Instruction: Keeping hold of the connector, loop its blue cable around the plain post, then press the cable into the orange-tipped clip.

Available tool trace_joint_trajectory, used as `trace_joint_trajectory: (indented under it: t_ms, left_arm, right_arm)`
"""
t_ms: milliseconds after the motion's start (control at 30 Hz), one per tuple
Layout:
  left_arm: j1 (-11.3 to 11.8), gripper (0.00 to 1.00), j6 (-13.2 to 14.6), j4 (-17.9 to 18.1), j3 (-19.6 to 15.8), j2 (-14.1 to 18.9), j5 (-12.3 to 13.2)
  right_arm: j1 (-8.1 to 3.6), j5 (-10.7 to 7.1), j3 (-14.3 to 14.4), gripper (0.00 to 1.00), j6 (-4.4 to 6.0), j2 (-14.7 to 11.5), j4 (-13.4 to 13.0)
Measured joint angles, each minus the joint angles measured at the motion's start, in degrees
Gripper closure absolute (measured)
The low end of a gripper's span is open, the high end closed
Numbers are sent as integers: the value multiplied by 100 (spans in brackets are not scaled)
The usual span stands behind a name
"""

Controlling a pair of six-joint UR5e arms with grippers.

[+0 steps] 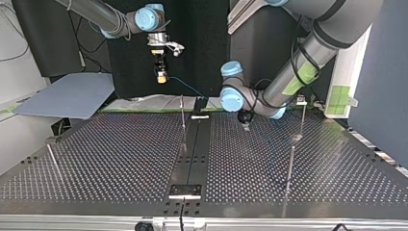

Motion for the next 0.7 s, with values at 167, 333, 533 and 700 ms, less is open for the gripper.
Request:
trace_joint_trajectory:
  t_ms: [167,333,533,700]
  left_arm:
    - [-92,2,-95,-79,80,-203,109]
    - [-176,2,-190,-196,179,-428,270]
    - [-316,2,-413,-217,224,-676,512]
    - [-448,2,-659,-181,220,-856,759]
  right_arm:
    - [9,-1,-1,100,-11,0,15]
    - [17,0,-1,100,-14,0,19]
    - [25,0,-1,100,-17,0,19]
    - [32,0,-1,100,-22,0,20]
